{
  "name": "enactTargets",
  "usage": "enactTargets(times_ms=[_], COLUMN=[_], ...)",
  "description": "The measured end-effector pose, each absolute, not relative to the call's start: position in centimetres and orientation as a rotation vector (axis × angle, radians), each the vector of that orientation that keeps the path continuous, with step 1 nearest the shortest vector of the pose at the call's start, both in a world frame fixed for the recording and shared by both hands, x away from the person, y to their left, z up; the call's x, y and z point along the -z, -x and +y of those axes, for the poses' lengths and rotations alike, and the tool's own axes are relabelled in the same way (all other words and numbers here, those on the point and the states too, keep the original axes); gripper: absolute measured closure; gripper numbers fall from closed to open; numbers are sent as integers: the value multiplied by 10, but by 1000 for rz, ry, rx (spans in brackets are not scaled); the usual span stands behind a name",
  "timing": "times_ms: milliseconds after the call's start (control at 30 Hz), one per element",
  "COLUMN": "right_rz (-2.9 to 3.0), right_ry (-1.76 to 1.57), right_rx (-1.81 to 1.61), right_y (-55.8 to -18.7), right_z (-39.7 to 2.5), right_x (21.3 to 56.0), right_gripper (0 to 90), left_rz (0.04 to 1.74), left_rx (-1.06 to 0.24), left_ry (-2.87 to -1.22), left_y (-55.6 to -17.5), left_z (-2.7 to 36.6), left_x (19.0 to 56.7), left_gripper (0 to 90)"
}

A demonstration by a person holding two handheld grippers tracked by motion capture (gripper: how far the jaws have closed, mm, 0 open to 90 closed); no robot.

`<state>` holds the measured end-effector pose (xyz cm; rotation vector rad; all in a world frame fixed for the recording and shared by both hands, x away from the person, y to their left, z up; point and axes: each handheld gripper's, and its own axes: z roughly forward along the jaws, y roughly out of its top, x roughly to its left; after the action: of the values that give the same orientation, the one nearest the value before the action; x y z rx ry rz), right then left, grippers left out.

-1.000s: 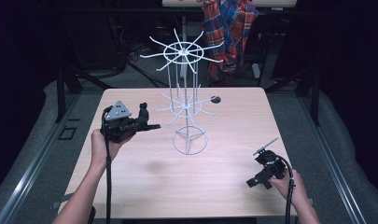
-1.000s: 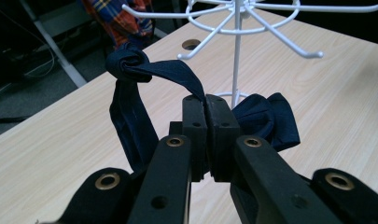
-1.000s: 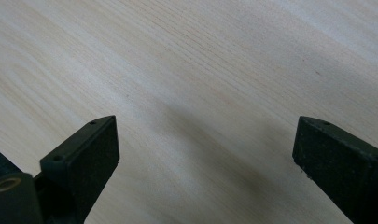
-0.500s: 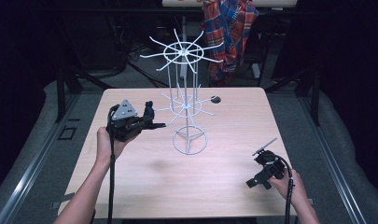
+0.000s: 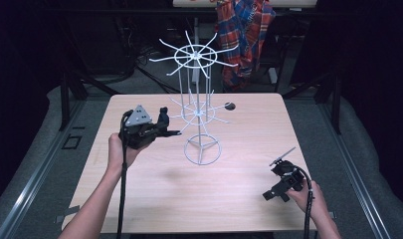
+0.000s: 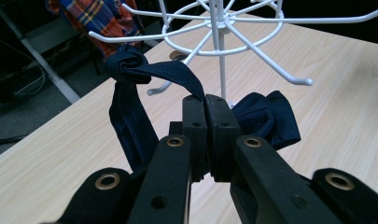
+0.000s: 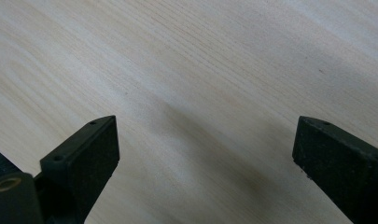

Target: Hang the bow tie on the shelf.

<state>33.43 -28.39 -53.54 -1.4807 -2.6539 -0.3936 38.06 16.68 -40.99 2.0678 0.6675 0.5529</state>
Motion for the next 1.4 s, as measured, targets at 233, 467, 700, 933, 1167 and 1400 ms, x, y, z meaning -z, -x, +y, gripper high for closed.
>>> enactTargets(times_ms=[233,467,700,933,1167,1400], right_rz=[-2654,-2683,-2666,-2685,-2686,-2684], right_ry=[1481,1470,1467,1465,1462,1466], right_rx=[392,395,397,381,380,366], right_y=[-334,-335,-335,-335,-335,-335], right_z=[-284,-285,-284,-285,-285,-284], right_x=[535,536,537,536,536,536], right_gripper=[69,69,69,69,69,70], left_rz=[650,641,622,606,581,583], left_rx=[-527,-521,-510,-501,-491,-468], left_ry=[-2082,-2074,-2096,-2119,-2131,-2149], left_y=[-384,-388,-393,-396,-399,-402], left_z=[163,163,158,153,148,145], left_x=[413,414,418,421,422,427], left_gripper=[875,874,874,874,874,874])
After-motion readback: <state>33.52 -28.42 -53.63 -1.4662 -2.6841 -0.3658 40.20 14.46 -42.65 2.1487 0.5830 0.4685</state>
